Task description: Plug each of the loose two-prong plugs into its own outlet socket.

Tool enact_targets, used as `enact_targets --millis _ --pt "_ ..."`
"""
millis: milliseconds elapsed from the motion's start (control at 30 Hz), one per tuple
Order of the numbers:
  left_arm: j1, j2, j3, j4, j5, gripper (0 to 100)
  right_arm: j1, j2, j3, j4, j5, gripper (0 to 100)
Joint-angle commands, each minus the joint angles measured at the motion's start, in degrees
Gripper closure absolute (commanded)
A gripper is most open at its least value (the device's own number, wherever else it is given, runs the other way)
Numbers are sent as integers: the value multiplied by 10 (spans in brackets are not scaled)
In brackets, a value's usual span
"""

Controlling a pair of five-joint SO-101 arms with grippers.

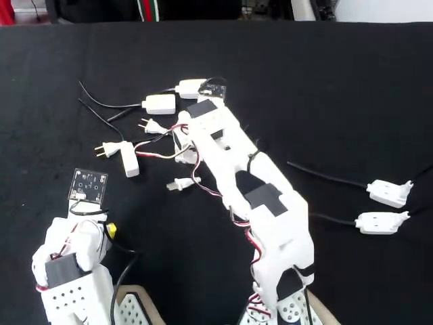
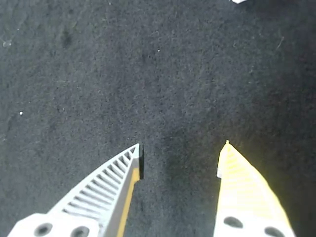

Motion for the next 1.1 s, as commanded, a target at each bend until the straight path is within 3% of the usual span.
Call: enact_targets --millis 0,200,367,633,900,1067 --pt "-6 -3 -5 5 -4 747 8 -4 -2 -10 -3 958" --pt "-6 -3 -5 5 -4 747 27 34 -9 12 8 956" --pt "-6 -3 -5 5 -4 747 59 39 -86 97 26 950" --pt "-6 -3 -5 5 -4 747 81 44 -225 222 26 703" --pt "-6 -3 -5 5 -4 747 75 61 -84 55 -2 695" --pt "-6 -3 -5 5 -4 747 75 84 -95 46 0 695"
